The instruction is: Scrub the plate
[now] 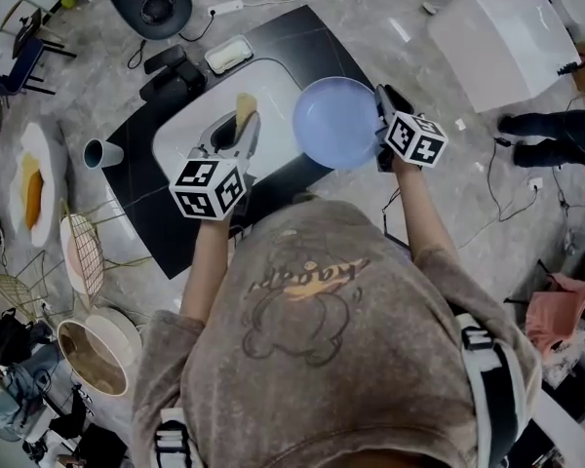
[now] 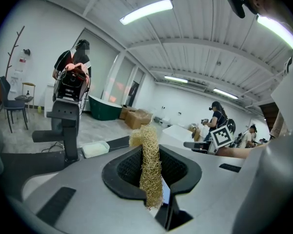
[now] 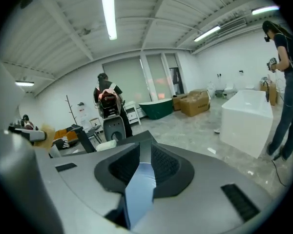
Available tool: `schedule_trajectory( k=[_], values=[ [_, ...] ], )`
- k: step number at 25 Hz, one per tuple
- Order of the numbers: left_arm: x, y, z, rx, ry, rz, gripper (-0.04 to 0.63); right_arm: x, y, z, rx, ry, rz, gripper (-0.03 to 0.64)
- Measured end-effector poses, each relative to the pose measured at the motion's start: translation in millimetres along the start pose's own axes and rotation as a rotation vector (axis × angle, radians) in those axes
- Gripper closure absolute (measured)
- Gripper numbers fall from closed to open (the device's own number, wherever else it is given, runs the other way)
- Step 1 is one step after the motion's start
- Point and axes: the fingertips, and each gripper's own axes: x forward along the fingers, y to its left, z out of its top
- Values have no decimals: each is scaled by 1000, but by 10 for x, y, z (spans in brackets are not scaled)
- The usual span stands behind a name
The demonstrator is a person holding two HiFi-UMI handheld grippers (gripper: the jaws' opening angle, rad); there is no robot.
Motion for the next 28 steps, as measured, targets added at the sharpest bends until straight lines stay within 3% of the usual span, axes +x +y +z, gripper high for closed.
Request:
schedule_trajectory(
  k=[6, 14, 21, 28],
  values=[
    [-118, 116, 71, -10, -35, 40, 517, -131, 895, 391, -143, -77, 220, 563],
    [-300, 282, 116, -9, -103, 99, 517, -278, 1772, 422, -226, -125, 427, 607],
    [-470, 411, 137, 42, -199, 172, 517, -314, 1982, 264, -217, -158, 478, 627],
    [-532, 461, 50, 59, -209, 206, 517, -241, 2031, 84, -215, -134, 467, 624]
  ],
)
